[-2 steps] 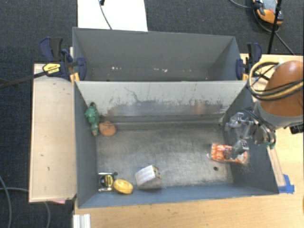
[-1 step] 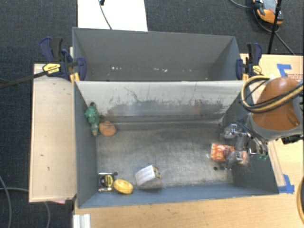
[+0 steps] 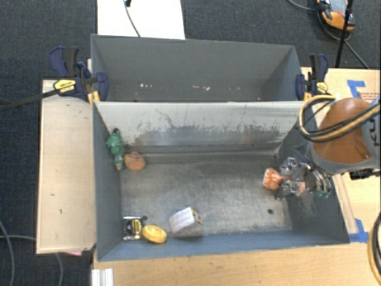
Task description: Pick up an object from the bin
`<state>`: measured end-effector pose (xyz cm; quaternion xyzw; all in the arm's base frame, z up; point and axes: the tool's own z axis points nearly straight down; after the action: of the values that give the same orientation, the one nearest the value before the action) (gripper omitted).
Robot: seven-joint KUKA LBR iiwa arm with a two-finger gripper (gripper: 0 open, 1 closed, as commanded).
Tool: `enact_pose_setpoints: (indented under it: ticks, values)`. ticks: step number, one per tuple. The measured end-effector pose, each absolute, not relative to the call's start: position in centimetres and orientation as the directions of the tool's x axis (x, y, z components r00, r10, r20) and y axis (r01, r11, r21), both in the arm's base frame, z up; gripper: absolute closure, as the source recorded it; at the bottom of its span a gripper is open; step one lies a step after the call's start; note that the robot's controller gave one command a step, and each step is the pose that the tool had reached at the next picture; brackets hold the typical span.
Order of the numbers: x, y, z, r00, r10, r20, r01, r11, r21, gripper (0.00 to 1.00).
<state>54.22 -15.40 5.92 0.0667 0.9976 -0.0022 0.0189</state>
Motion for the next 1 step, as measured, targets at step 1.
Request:
enact_pose_setpoints:
  ticks: [1]
  values:
    - [53.96, -15.36, 6.66, -0.985, 0.169, -0.033, 0.169, 0.986, -0.001, 1.0]
